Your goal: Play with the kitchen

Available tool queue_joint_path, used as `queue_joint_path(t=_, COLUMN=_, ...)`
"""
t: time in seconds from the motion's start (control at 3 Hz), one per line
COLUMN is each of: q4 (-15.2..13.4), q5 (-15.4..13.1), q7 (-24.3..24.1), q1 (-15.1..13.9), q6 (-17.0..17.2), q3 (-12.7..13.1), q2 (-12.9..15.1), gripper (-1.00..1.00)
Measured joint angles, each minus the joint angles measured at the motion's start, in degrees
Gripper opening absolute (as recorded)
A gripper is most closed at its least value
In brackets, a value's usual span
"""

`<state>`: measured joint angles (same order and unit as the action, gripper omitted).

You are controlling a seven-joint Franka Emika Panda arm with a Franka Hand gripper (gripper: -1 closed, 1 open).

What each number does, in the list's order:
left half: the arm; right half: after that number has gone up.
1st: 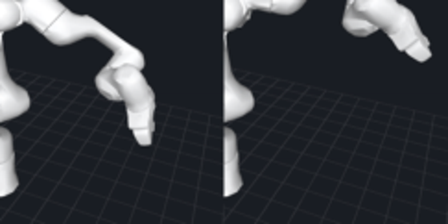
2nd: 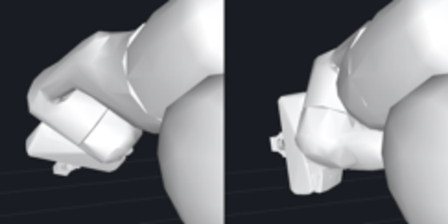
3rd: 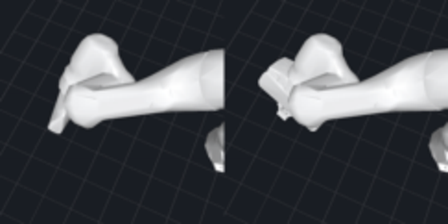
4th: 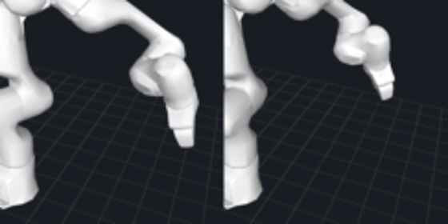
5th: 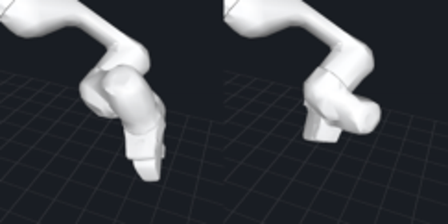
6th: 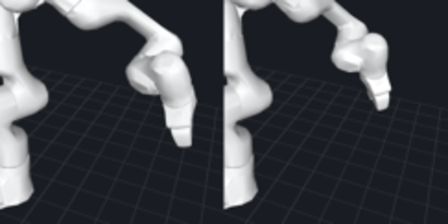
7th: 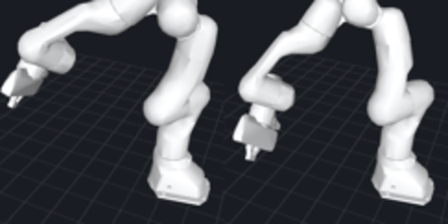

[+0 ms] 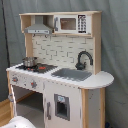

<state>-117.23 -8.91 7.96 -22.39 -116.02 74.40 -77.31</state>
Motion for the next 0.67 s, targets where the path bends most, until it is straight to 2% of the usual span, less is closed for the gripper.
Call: queue_joint_path(t=0.67, q4=-0.6, q5=3.1, q7=10.2, q1=1.8, q6=6.1, q3=-3.6, q2=1.4, gripper=1.00)
